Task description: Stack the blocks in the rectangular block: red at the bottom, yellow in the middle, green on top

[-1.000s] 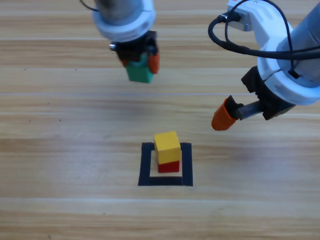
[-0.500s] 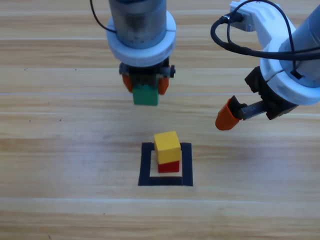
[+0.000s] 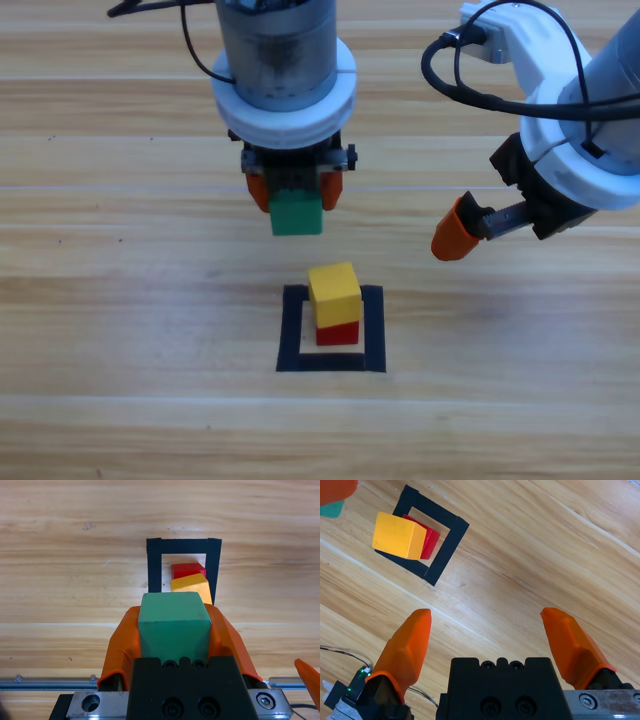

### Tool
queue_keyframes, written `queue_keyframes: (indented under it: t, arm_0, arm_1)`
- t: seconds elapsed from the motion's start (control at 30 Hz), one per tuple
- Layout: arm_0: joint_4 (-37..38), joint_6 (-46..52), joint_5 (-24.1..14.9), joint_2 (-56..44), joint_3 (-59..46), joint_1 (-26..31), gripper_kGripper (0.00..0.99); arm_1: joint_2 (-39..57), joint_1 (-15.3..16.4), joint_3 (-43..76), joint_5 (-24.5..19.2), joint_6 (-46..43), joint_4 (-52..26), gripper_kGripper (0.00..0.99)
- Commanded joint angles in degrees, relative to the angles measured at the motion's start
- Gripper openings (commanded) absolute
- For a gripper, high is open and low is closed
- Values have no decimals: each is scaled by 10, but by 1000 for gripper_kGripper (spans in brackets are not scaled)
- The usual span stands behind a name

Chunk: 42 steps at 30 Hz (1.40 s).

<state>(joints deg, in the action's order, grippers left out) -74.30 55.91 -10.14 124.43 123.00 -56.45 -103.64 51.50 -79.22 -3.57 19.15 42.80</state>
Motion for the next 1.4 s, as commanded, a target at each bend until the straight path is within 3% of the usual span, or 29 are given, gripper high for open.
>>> queue_keyframes:
  t: [0.03, 1.4]
  arm_0:
    - [-4, 15, 13, 38, 13, -11, 0]
    - [-2, 12, 32, 93, 29, -24, 0]
  arm_1:
    - [-7, -11, 1, -7, -4, 15, 988]
    - [-10, -11, -9, 12, -8, 27, 988]
